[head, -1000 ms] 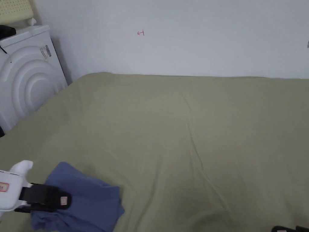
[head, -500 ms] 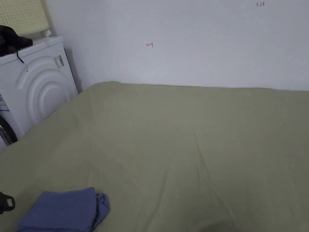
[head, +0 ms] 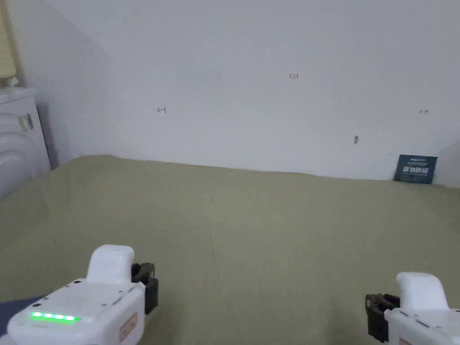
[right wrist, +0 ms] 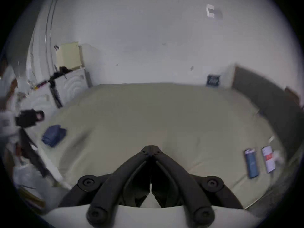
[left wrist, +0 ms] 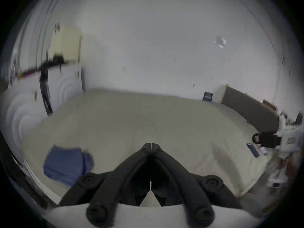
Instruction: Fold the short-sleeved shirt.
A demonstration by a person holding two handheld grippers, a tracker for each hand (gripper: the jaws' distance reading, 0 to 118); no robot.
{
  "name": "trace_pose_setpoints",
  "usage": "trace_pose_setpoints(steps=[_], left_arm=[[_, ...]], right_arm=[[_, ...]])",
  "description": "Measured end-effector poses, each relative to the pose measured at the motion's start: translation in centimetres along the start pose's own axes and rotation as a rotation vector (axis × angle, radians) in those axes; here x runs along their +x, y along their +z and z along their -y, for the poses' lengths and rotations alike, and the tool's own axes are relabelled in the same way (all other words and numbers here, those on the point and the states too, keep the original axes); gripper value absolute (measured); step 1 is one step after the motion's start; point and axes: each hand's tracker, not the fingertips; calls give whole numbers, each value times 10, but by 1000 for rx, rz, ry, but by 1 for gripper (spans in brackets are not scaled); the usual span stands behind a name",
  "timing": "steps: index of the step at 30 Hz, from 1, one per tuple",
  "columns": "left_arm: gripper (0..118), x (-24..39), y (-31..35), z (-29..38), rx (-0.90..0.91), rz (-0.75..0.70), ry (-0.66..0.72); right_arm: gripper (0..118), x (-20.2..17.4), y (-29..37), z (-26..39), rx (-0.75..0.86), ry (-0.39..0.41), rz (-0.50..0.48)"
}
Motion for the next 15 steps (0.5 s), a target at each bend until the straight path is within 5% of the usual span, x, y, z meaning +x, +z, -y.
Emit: trace_pose_setpoints(steps=[4,15], left_arm=[[0,44,16,8,121,-18,-4],[0,68,16,-25,143,-45,38]], right_arm=[[0,-12,11,20,118,57,170],[0,5,32,-5,229,25,235]])
